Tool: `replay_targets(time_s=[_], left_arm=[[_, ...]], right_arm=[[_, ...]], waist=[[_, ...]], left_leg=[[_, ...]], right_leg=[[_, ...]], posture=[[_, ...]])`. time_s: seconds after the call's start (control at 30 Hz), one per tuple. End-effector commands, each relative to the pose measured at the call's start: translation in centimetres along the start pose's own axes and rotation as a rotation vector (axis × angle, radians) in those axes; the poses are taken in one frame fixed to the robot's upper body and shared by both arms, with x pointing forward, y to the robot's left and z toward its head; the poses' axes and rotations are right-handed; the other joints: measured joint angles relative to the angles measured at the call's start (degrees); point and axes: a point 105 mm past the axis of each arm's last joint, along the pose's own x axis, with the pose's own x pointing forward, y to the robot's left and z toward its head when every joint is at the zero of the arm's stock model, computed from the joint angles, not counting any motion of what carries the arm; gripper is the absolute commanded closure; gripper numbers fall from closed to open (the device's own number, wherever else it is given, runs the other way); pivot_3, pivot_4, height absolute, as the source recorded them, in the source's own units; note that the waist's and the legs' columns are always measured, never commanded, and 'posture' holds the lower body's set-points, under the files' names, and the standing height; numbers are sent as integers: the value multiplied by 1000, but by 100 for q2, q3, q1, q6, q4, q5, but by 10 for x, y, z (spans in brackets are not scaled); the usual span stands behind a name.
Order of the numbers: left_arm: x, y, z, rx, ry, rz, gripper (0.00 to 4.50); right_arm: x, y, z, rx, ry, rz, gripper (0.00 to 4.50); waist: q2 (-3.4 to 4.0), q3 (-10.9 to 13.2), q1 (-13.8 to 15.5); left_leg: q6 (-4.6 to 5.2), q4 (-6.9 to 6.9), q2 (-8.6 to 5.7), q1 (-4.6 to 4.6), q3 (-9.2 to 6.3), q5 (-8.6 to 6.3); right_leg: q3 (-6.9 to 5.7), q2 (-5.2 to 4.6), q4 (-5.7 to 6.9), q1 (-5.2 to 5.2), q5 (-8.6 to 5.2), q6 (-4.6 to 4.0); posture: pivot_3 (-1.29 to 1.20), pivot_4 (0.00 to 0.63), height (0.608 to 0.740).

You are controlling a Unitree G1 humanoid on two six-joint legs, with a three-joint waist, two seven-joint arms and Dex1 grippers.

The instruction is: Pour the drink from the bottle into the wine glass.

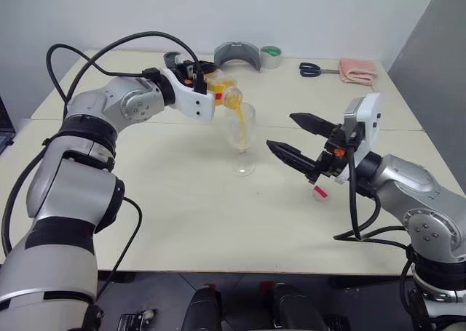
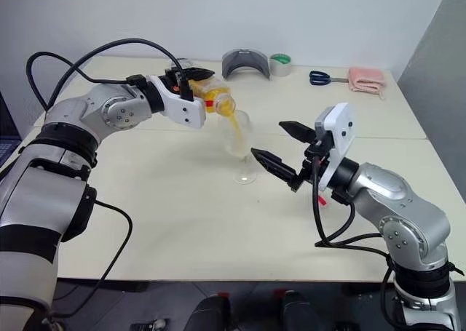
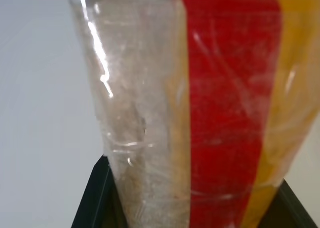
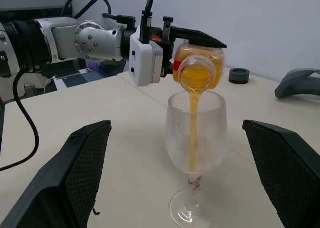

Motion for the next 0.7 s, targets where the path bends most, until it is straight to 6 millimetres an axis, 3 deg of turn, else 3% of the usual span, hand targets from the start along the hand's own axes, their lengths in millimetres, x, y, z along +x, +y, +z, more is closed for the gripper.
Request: replay_targets(time_s=[0.03,0.7], left_arm=[[-4,28,-3,49,5,69,2847],[-7,37,-9,128,31,74,2847]], right_arm=[[0,3,12,-43,-48,0,0],[3,5,12,-35,-67,6,0]], waist=[[0,0,0],[0,0,0]], left_leg=[[0,1,0,0,0,0],[-1,6,-4,1,2,1]], right_leg=[[0,-1,1,0,0,0],[1,-4,20,-5,0,0]], posture=[[0,150,740],[0,150,740]])
